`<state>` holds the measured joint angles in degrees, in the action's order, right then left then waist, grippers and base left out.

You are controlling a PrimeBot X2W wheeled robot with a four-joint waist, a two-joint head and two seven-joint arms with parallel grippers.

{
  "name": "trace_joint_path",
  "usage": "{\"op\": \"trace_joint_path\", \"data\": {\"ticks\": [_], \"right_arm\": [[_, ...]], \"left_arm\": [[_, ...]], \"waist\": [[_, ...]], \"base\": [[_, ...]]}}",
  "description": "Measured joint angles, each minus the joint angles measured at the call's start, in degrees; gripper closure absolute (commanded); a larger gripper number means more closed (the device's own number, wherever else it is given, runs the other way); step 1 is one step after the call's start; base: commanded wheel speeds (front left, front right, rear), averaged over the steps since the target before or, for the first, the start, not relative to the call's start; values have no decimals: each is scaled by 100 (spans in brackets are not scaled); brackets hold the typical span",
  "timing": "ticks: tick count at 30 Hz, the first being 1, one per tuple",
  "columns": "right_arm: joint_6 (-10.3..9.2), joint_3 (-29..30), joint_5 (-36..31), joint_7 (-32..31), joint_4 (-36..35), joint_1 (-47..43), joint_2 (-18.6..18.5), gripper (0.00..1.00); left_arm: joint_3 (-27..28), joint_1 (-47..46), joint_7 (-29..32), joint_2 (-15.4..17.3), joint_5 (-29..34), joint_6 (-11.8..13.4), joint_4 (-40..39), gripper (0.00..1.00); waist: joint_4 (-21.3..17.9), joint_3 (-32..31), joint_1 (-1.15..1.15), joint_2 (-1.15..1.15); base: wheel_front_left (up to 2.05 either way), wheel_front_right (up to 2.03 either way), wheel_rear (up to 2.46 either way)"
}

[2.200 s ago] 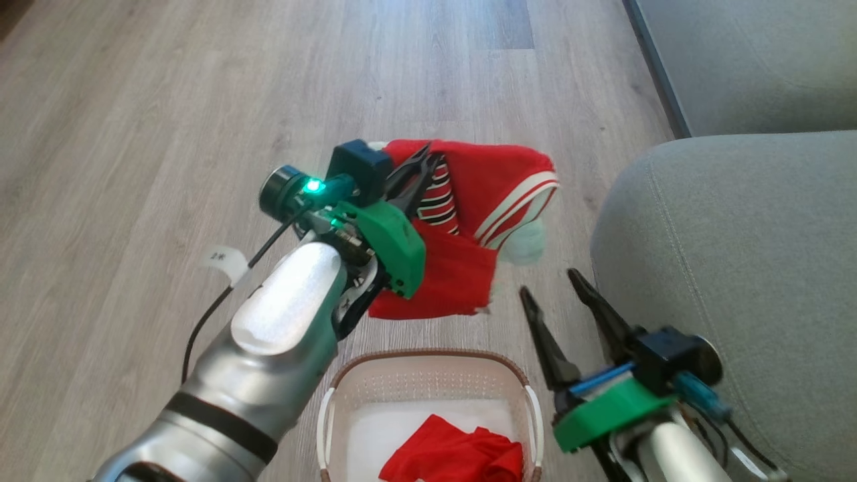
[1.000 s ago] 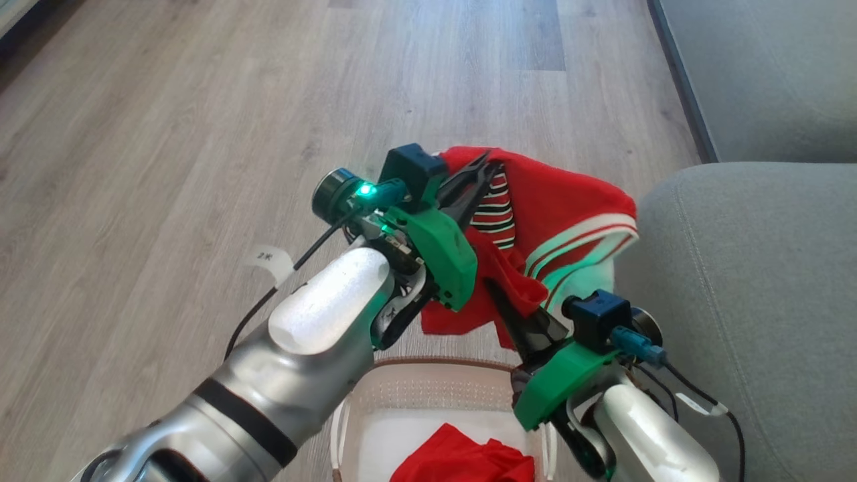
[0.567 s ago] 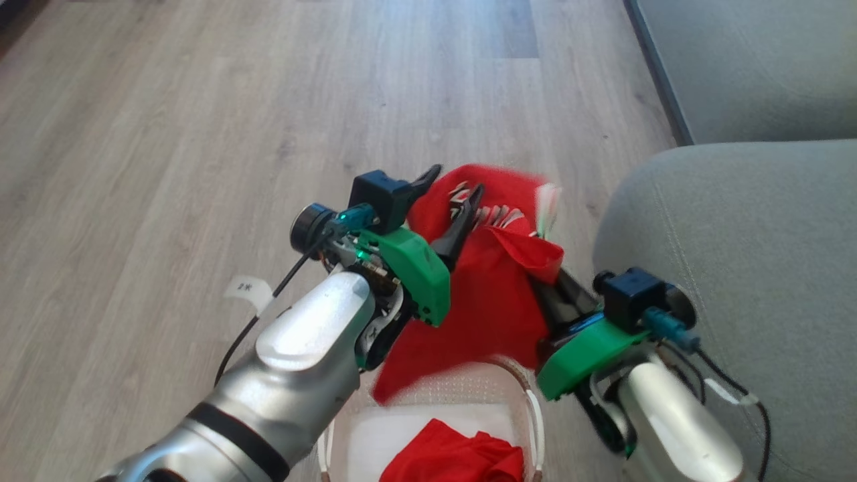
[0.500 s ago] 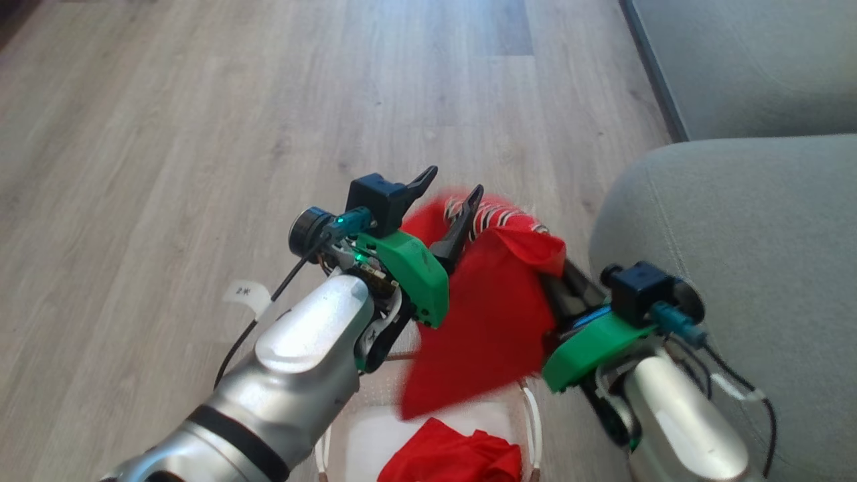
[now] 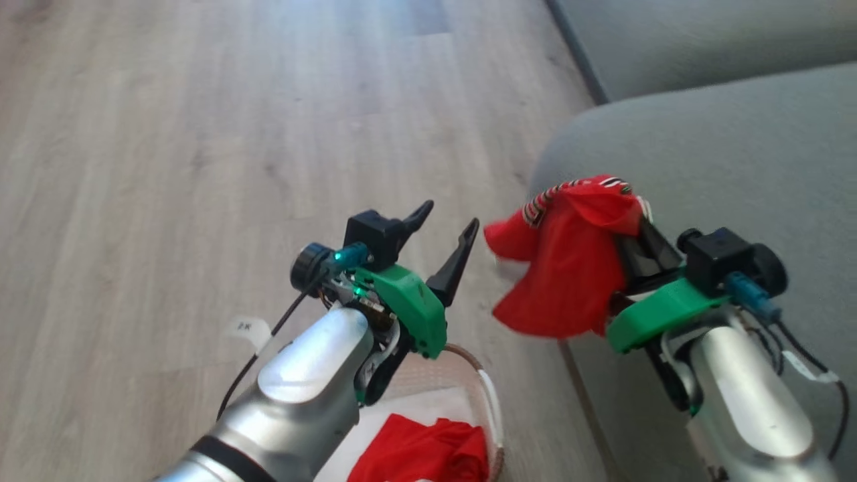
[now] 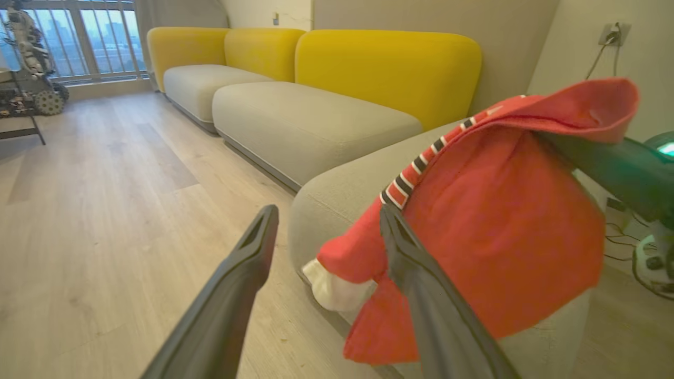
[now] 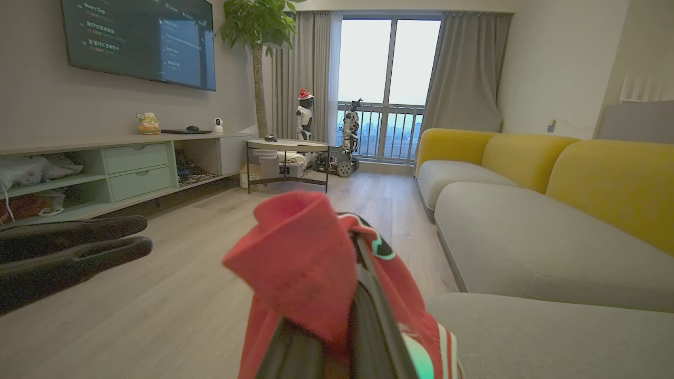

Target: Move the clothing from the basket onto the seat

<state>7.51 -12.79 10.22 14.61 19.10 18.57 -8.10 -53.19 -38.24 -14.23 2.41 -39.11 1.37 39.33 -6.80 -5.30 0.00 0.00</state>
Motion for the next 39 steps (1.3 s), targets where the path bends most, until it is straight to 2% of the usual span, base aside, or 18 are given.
{"op": "trace_joint_path", "data": {"ticks": [7,12,20,30,35,39], "right_arm": [[0,192,-31,0,-73,136,-290,100],[0,309,-66,0,-118,208,-344,100],[0,356,-92,0,-130,223,-423,100],[0,750,-110,0,-7,937,-335,100],[0,1091,-105,1,250,1884,-326,100],[0,1228,-38,1,642,2883,-573,100]], "left_arm": [[2,163,-4,-4,3,26,-153,0],[30,265,-5,-11,63,78,-419,0],[40,331,-5,-18,261,169,-588,0],[190,219,-5,-7,582,229,-770,0],[263,-148,-5,129,779,279,-951,0],[336,-368,-5,271,901,372,-1144,0]], "waist": [[-603,110,0,0],[-991,220,0,0],[-1311,473,0,0],[-1298,1089,0,0],[-1144,1639,1,0],[-987,2150,1,0]], "base": [[0,0,0],[0,0,0],[0,0,0],[0,0,0],[0,0,0],[0,0,0]]}}
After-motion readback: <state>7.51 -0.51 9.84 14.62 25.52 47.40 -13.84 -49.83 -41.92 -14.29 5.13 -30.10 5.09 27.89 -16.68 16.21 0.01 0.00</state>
